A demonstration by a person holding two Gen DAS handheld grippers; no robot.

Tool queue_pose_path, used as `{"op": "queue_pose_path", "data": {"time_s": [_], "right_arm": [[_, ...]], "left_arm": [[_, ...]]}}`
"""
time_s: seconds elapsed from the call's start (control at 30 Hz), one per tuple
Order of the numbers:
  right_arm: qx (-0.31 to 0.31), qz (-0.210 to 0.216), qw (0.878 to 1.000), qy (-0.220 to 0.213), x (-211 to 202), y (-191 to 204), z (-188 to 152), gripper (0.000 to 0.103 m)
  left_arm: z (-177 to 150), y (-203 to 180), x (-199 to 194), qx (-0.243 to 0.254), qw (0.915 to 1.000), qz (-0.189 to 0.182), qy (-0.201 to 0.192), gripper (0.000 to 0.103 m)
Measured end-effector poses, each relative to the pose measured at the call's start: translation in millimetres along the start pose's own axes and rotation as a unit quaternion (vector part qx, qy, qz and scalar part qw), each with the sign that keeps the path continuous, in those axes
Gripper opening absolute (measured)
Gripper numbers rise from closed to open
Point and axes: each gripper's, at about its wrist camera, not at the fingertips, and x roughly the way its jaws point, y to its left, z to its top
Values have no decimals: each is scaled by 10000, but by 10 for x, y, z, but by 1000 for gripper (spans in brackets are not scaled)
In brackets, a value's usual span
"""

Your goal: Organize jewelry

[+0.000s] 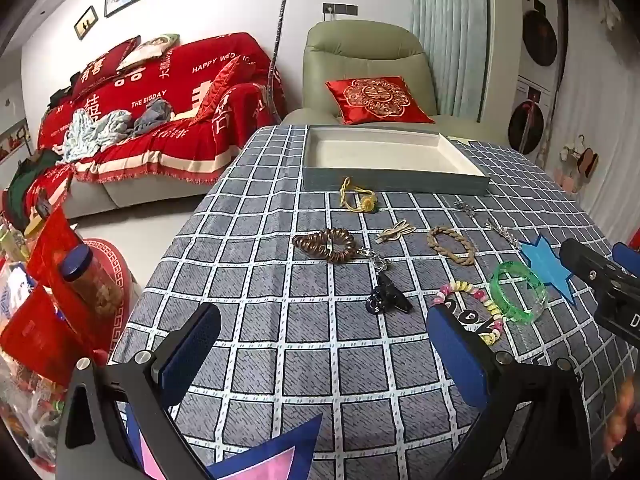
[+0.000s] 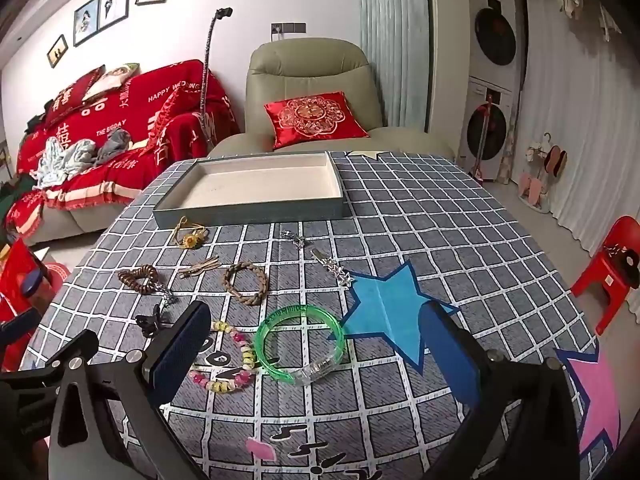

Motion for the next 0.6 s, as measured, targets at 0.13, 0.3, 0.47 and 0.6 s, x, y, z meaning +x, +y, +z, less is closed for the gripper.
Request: {"op": "queue_pose_path", "data": {"time_s": [0.13,0.3,0.47,0.6], "right_arm": [[26,24,10000,5,-11,27,13,103],[37,55,10000,-5,-34,4,0,103],[-23,18,10000,-39,10,40,21,103],[-102,10,9999,-70,-13,63,13,103]], "left_arm": [[12,26,3,-16,10000,-50,75,103],[37,39,-52,8,10000,15,-78,103],[30,85,-77,-90,9999,17,-131,103],[28,80,-69,-76,9999,13,-134,103]]}}
